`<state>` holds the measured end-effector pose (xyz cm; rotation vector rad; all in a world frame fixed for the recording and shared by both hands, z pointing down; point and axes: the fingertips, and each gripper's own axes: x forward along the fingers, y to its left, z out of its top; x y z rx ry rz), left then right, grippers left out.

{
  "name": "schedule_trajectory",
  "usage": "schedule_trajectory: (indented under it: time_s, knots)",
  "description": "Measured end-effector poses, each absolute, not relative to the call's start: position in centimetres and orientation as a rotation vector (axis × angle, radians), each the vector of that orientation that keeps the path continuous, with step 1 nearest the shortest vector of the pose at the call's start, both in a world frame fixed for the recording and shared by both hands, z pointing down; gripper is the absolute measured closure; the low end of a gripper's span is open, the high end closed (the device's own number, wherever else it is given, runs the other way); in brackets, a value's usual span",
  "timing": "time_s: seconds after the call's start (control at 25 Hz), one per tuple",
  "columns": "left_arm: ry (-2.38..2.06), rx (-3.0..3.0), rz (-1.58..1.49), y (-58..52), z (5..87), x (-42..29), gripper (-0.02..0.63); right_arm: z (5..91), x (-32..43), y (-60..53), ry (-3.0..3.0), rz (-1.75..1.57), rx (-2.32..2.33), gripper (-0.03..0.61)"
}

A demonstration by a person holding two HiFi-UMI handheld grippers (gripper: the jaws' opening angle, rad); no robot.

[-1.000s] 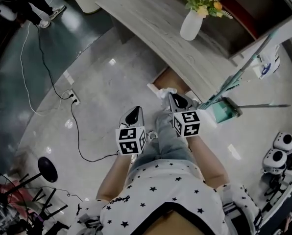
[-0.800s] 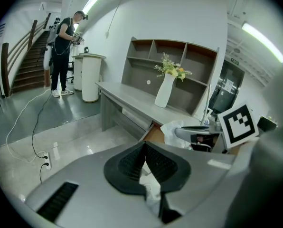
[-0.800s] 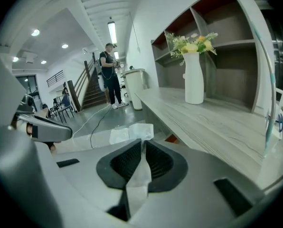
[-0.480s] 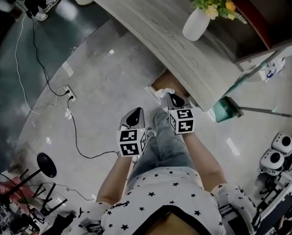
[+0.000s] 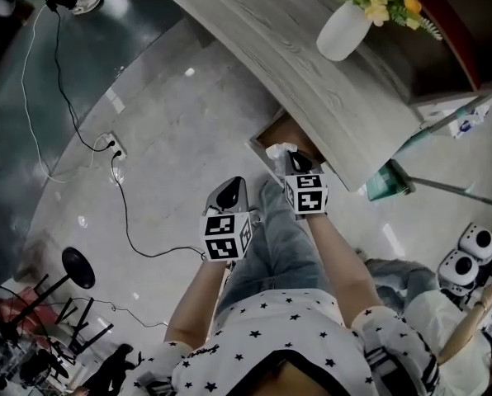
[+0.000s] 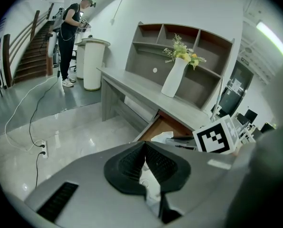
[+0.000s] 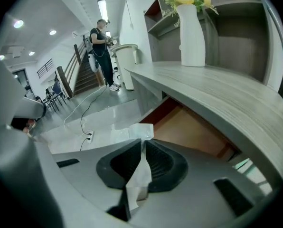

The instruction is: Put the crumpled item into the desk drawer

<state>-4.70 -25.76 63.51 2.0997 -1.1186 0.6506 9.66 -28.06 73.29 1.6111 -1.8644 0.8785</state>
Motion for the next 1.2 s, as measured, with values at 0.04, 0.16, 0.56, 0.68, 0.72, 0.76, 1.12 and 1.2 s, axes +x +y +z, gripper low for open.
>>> schedule_trajectory:
  time_s: [0.04,0.16,0.56,0.68,0.72,0.76,1.12,1.2]
  knots:
    - [-1.118,2.096,0.655,-25.8,63.8,-4.6,0.601,73.8,9.8,-28.0,-1.854,0.885,1.606,0.552]
    - [-1.115,2.086,0.664,-25.8,64.4,-4.4,0.601,75.2,10.2,-28.0,-1.827,0.892,1.589,0.552]
    - [-1.094,2.069,0.677,-25.7,65.8,-3.9,0.601,78.3,11.0,-28.4,-1.747,0.898,1.557,0.548]
    - [-1.087,2.072,0.680,-25.5,65.7,-3.8,0.601,78.3,11.0,-28.4,-1.745,0.901,1.552,0.545]
    - [-1.086,2.074,0.679,-25.4,65.6,-3.8,0.601,78.3,10.9,-28.4,-1.748,0.904,1.550,0.539]
    - [-1.084,2.076,0.677,-25.4,65.6,-3.8,0.601,78.2,10.9,-28.4,-1.752,0.909,1.548,0.528]
    - [-1.097,2.094,0.645,-25.3,64.2,-4.4,0.601,76.8,10.6,-27.5,-1.755,0.901,1.570,0.476]
    - [-1.101,2.099,0.635,-25.1,63.7,-4.7,0.601,75.8,10.3,-27.2,-1.768,0.894,1.581,0.476]
